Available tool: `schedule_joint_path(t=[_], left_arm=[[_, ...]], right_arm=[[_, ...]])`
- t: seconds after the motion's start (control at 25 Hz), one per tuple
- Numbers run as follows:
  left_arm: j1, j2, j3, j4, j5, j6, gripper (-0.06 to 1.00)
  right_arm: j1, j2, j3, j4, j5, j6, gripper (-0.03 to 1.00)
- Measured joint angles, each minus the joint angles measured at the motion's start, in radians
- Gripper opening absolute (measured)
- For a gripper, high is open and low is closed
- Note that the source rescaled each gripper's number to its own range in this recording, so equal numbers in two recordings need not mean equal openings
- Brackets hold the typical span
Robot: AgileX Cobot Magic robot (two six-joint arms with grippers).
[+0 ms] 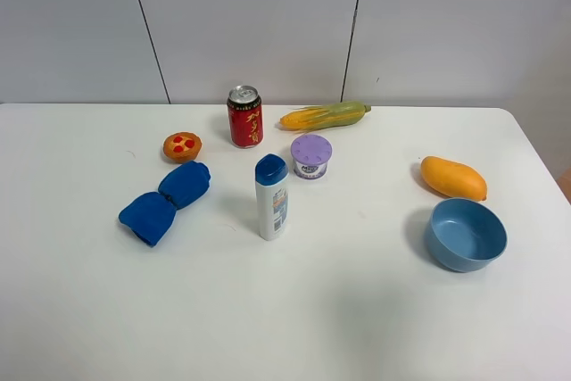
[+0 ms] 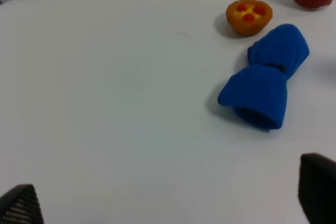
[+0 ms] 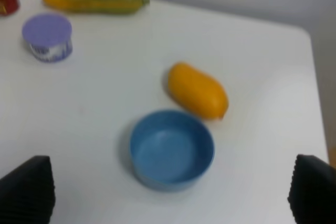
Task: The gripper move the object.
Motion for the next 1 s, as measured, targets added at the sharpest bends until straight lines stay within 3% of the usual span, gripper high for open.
schedule_joint_path(t=[0.16,0.44,1.0], left_arm=[[0.0,0.0,0.0,0.0,0.0,0.0,1.0],[0.0,0.0,0.0,0.0,0.0,0.0,1.0],[0.0,0.0,0.0,0.0,0.0,0.0,1.0]], right_arm=[[-0.005,-0.086,0.119,-0.036,0.005,0.065,0.79],[-0.005,-0.166,0.197,-0.143,-0.007,0.213,0.79],[-0.005,-0.191,0.197,-0.147,-0.021,0.23,0.79]])
